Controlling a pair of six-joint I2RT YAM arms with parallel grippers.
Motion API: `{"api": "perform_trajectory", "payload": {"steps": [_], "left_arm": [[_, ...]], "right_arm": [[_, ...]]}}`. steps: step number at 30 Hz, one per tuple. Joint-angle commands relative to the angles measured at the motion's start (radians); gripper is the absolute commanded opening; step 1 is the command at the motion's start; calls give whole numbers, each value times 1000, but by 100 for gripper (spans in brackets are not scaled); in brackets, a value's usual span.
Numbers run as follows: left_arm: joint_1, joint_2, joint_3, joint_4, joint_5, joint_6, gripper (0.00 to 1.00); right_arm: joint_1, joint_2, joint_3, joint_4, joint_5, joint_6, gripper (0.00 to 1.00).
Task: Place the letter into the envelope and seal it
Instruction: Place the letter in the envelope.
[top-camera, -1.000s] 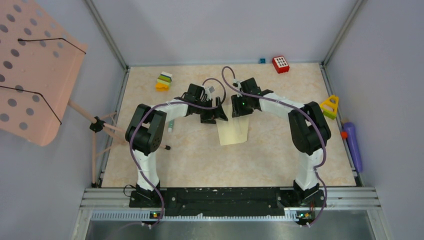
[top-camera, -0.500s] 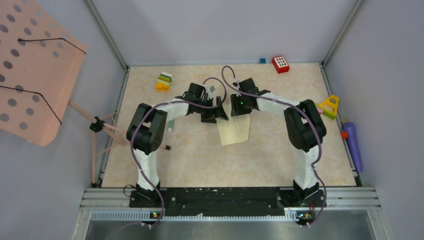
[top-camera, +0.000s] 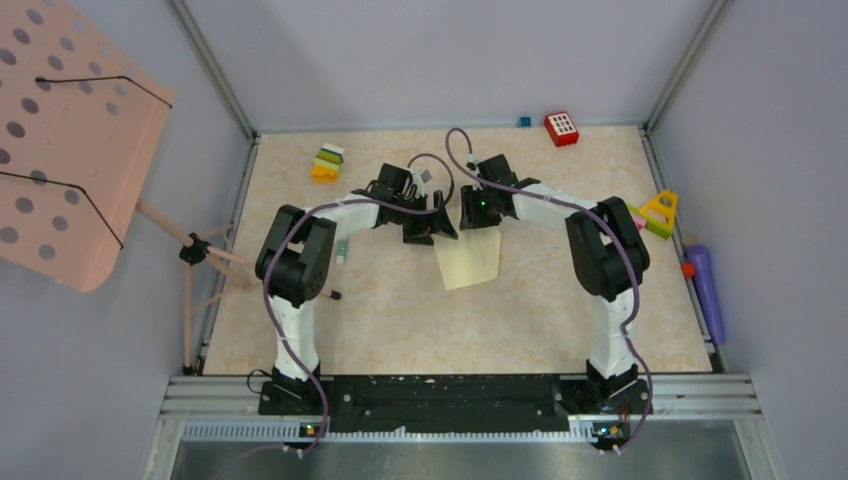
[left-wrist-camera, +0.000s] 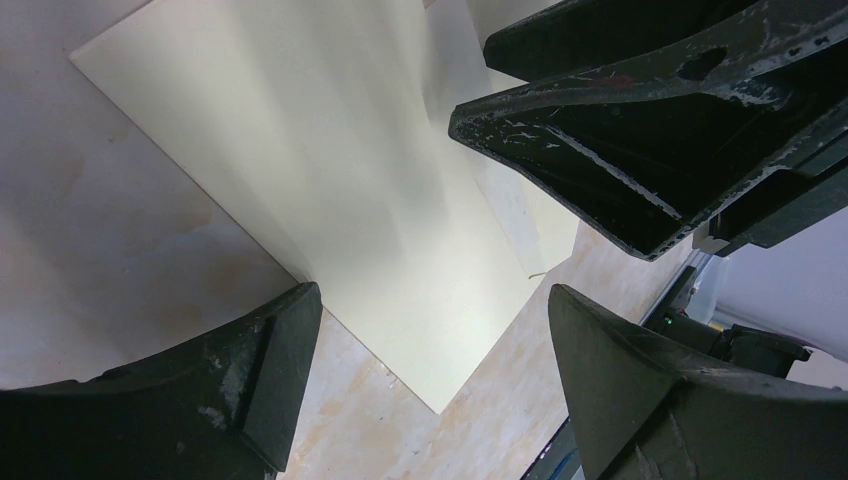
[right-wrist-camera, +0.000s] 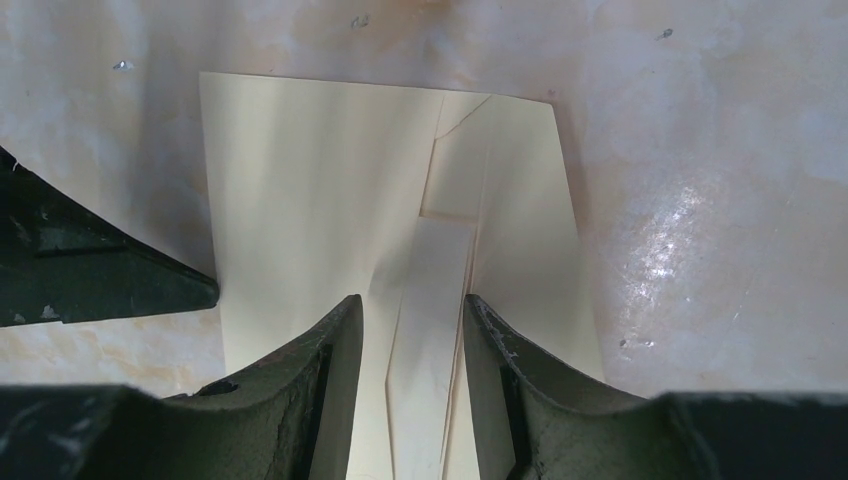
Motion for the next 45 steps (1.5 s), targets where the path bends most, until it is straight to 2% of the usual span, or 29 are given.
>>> {"api": "perform_trajectory", "payload": {"steps": [1, 8, 16, 27, 45], "left_arm": [[-6, 13, 15, 14, 1, 8, 89], [-7, 13, 16, 15, 4, 4, 89], [-7, 3, 7, 14, 0, 7, 89], [-6, -8, 8, 12, 6, 4, 89], [-9, -15, 0, 21, 18, -10, 89]], "right_arm": [[4, 12, 12, 8, -60, 31, 41], [4, 9, 10, 10, -83, 31, 41], [0, -58, 10, 5, 37, -19, 41], [-19, -135, -8, -53, -27, -70, 41], [-33, -90, -110, -59, -110, -81, 41]]}}
